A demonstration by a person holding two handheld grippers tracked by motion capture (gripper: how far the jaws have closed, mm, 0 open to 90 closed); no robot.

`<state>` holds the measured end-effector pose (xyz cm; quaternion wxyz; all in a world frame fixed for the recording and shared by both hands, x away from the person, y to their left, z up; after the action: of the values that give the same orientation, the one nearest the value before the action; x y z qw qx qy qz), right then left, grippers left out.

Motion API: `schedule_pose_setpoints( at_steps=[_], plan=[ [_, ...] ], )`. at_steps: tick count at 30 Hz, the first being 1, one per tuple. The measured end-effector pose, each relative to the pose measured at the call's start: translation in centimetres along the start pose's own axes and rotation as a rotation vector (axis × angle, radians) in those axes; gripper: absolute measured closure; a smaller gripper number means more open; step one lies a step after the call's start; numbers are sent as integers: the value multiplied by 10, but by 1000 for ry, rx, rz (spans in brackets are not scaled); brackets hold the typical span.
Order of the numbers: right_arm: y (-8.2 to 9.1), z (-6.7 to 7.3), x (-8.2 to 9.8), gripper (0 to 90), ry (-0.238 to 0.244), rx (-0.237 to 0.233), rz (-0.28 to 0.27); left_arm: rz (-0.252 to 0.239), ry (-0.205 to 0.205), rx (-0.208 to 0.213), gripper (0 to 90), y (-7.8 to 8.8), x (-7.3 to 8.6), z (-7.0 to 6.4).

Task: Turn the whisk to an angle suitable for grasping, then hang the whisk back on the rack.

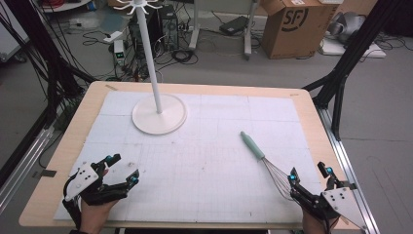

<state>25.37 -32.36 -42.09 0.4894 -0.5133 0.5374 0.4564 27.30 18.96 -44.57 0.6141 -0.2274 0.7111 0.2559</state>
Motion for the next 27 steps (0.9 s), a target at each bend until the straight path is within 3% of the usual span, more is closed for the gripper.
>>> schedule_pose_setpoints(
  at_steps=[17, 22, 26, 27],
  plan=[
    [-4, 9, -3, 181, 6, -27, -6, 7, -3, -20, 147, 6, 2, 0],
    [-11, 16, -22, 172, -48, -103, 18, 8, 2, -20, 147, 7, 3, 0],
    [-28, 29, -40, 168, -15, -183, 80, 10, 10, -17, 147, 6, 4, 1],
    [-28, 29, -40, 168, -15, -183, 80, 10, 10, -17, 147, 6, 4, 1]
  ],
)
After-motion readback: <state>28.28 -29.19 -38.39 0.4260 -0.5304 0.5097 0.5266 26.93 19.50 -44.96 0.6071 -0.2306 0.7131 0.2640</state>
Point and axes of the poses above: each handheld gripper's, and its own axes: y roughly backward along the jaws, x roughly out of its underside, z roughly to its left, the point moved 8 cm from there along -y, roughly forward along the jaws, and after that the axes turned 13 degrees about x, right-handed, at the moved point
